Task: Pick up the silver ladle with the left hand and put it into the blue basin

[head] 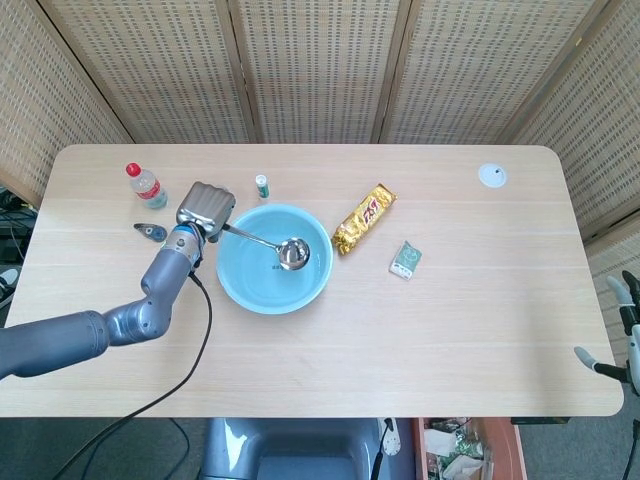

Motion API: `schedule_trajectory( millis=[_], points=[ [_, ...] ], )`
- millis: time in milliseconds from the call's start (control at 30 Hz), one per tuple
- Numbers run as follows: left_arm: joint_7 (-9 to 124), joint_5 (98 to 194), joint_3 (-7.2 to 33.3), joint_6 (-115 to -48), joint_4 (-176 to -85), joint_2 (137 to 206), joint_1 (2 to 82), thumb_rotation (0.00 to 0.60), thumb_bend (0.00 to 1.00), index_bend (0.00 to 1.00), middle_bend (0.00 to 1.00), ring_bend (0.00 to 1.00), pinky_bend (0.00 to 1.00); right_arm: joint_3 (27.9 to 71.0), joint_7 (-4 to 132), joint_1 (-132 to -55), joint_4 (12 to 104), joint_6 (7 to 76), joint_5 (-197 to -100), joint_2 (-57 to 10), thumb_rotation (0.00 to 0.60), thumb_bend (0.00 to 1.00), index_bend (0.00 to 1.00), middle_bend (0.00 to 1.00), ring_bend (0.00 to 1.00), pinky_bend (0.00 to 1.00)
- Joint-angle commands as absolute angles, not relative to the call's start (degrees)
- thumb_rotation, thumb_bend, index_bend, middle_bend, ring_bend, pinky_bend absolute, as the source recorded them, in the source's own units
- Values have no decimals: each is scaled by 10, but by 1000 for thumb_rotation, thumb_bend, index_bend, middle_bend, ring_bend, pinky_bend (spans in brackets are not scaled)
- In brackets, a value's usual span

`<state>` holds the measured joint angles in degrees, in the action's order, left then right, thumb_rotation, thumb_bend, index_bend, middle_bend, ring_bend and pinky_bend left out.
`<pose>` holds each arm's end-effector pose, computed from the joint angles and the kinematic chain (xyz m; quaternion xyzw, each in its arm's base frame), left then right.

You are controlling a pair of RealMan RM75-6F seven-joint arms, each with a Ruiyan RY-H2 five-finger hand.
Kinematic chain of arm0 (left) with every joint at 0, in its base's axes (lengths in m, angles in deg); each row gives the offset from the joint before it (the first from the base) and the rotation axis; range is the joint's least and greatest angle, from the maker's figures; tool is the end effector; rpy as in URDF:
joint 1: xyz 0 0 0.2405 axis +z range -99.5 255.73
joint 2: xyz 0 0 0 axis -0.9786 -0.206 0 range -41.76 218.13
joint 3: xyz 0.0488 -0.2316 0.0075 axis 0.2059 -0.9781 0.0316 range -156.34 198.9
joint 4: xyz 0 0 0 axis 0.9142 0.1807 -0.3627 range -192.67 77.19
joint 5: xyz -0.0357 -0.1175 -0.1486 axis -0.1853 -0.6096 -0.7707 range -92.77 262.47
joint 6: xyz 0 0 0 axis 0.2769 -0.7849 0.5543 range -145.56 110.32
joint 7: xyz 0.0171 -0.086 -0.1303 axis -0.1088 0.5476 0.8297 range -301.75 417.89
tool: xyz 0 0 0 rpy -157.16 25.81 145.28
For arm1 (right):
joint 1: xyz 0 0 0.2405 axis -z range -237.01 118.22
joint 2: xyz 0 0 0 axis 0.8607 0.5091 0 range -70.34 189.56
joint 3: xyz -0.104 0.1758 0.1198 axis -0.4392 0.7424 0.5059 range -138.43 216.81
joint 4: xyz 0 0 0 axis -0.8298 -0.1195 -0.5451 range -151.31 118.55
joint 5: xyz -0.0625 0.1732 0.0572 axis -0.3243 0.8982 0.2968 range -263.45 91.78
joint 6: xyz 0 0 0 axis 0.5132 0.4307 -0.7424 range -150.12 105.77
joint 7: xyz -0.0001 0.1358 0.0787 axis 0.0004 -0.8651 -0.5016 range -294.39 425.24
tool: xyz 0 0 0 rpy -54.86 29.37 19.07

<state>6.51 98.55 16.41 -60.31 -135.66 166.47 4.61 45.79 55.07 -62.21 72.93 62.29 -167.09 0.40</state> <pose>-0.0810 0.4456 0.0514 -0.7815 -0.2913 -0.1621 0.5274 -0.3134 -0.1929 0.2131 0.5363 -0.4064 0.4027 0.6205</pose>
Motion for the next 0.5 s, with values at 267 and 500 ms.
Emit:
schedule_trajectory(
  millis=[267,500],
  points=[
    [46,980,178,-622,-1267,1734,28,600,695,977,1000,989,1000,461,546,-624,726,614,-1662,4,600,0,0,0,0,0],
    [10,975,192,-619,-1219,1767,16,600,695,977,1000,988,1000,461,542,-625,724,611,-1661,6,600,0,0,0,0,0]
  ],
)
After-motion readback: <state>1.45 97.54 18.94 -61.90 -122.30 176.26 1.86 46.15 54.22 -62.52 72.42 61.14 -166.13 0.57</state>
